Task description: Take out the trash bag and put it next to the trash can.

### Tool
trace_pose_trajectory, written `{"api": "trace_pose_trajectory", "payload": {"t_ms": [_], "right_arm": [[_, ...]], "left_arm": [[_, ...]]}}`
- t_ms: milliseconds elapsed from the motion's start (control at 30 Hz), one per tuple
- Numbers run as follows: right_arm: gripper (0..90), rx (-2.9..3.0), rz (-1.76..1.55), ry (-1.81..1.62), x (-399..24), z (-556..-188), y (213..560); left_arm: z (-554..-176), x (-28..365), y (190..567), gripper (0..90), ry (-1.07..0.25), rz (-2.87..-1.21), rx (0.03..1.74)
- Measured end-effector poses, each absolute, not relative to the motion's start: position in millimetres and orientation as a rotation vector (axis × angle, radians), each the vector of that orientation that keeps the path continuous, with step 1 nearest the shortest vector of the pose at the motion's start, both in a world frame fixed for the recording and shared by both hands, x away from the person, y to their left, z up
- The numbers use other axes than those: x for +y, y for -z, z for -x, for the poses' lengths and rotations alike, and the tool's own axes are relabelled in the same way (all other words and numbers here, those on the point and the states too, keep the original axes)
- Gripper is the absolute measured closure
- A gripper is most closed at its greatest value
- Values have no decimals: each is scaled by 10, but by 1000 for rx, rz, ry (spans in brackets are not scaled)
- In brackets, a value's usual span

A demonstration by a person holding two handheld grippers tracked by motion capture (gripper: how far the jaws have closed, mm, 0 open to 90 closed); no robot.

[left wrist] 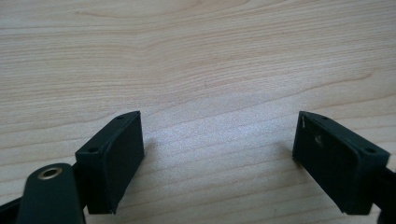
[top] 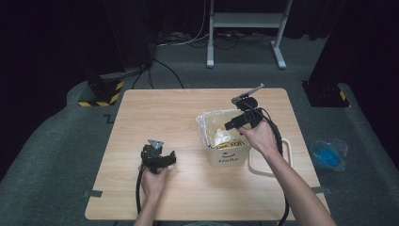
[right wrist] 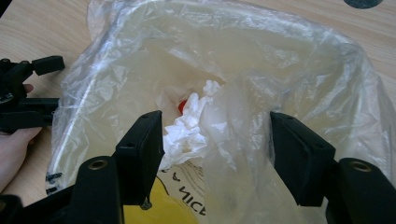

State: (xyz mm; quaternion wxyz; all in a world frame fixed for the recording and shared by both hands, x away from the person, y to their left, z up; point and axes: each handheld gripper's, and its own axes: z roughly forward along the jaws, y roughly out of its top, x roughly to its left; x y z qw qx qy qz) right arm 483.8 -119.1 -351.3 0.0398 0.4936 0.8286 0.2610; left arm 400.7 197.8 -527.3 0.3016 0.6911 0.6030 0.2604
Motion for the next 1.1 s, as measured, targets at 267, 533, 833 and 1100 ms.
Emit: {"api": "trace_pose_trajectory", "payload": {"t_ms": [267,533,833,1100], "right_arm": [[351,2547,-1506,-798,-1096,-4848,3535],[339,2554,-1500,-797,-1034,-4847,3521],[335,2556,-1502,-783,-969,-4856,3521],[328,2558,-1492,-780,-917,-4851,3509]], "left_arm": [[-4007,1978,5273,164,-691,-1833,1599],[-4007,1979,5273,164,-692,-1835,1599],[-4008,1978,5273,164,-694,-1831,1600],[-4007,1981,5272,164,-693,-1838,1599]]}}
